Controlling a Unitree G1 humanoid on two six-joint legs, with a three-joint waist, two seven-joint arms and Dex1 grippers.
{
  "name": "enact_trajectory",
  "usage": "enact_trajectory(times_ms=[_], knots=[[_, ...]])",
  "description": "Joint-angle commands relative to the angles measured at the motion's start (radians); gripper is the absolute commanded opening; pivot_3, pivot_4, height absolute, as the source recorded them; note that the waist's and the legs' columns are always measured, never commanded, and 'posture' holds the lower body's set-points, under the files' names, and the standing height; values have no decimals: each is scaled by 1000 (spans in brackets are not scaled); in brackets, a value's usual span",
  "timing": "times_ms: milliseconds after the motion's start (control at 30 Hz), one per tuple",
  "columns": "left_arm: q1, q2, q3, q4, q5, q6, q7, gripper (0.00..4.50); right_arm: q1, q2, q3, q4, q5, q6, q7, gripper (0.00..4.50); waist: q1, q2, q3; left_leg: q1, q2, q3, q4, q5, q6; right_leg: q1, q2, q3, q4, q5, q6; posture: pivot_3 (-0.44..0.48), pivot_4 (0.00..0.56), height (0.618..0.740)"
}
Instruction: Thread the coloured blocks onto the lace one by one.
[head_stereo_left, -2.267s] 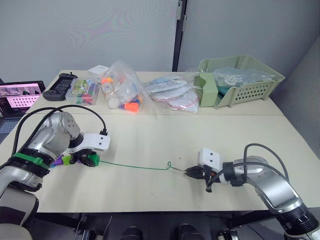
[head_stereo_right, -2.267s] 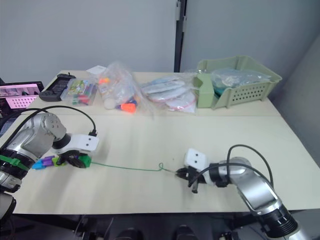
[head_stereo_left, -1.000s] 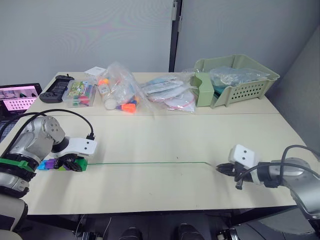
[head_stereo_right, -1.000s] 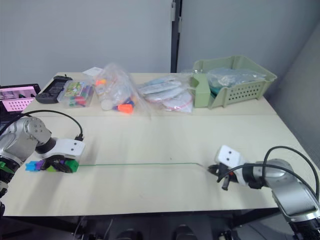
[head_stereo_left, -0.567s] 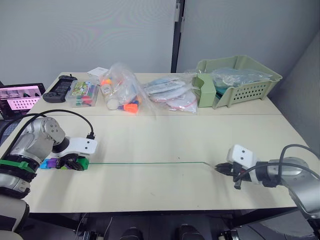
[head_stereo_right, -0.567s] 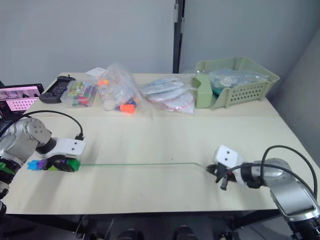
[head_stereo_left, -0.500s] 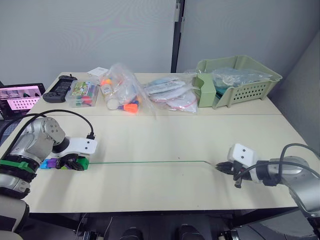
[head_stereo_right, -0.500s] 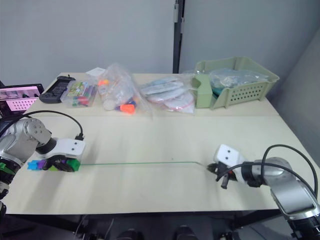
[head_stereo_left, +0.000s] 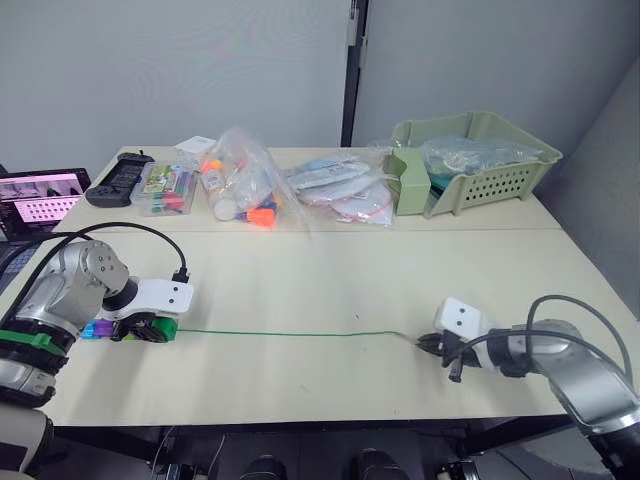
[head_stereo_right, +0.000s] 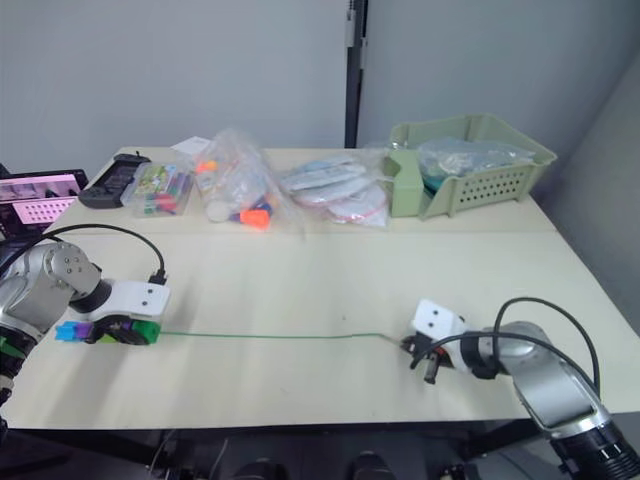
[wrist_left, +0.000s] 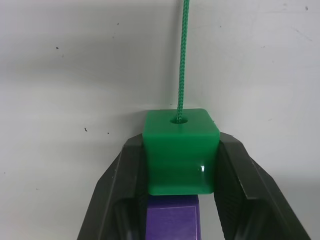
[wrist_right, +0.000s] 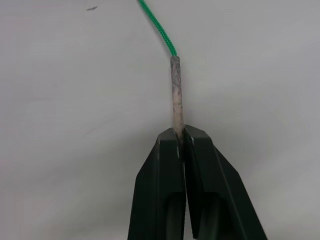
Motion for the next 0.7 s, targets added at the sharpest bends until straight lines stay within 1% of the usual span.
enact_trajectory(times_ms=[33,167,200,267,333,367,433,533,567,633,667,700], knots=[[24,21,4,-37,-15,8,-40,2877,-18,16,13,7,4,8,-5,1330,-1,0,0,0,0,0,0,0,0,0,0,0,-1,0,0,0,150,740],[8,30,30,-54,-31,25,-45,4216,-27,-1,-18,-7,24,2,13,2718,3,0,0,-1,0,-1,0,0,0,0,0,-1,-1,0,0,0,150,740],[-1,34,41,-54,-38,28,-49,4486,-31,-5,-34,-17,35,1,19,3022,4,0,0,-1,0,-1,0,0,0,0,0,-1,-1,0,0,0,150,740],[-13,51,67,-61,-62,28,-62,4500,-34,-12,-71,-40,61,6,27,3762,4,-1,0,-3,0,-1,0,0,0,-2,0,-1,-1,0,0,0,150,740],[-18,71,92,-71,-92,24,-72,4500,-27,-19,-105,-63,86,11,29,4394,4,-1,1,-7,0,-1,1,0,0,-5,0,-1,-1,0,0,0,150,740],[-19,81,104,-76,-106,22,-74,4500,-21,-23,-120,-75,97,13,30,4453,4,-1,1,-9,0,-2,2,0,0,-6,0,-1,-1,0,0,0,150,740],[-23,114,155,-76,-145,21,-63,4500,-2,-21,-191,-133,161,44,28,4453,5,-1,1,-11,0,-3,4,0,0,-7,0,-2,0,0,0,0,150,740],[5,132,282,-104,-265,137,-44,4500,36,-1,-313,-225,273,119,9,4453,7,-2,1,-12,0,-4,4,0,0,-7,-1,-3,0,0,0,0,150,740],[36,121,358,-113,-323,187,-13,4500,67,18,-373,-254,319,156,-12,4453,7,-2,1,-12,0,-4,4,0,0,-7,-1,-3,0,0,0,0,150,740],[115,103,499,-133,-422,291,35,4500,113,42,-455,-291,383,204,-44,4453,7,-2,1,-12,0,-4,4,0,0,-6,-1,-3,0,0,0,0,150,740],[184,85,602,-160,-481,368,60,4500,142,62,-505,-306,417,227,-64,4453,7,-2,1,-11,0,-5,4,0,0,-6,-1,-3,0,0,0,0,150,740],[233,75,666,-184,-520,420,77,4500,160,73,-534,-316,440,240,-79,4453,6,-2,1,-11,0,-5,4,0,0,-6,-1,-3,1,0,0,0,150,740]])
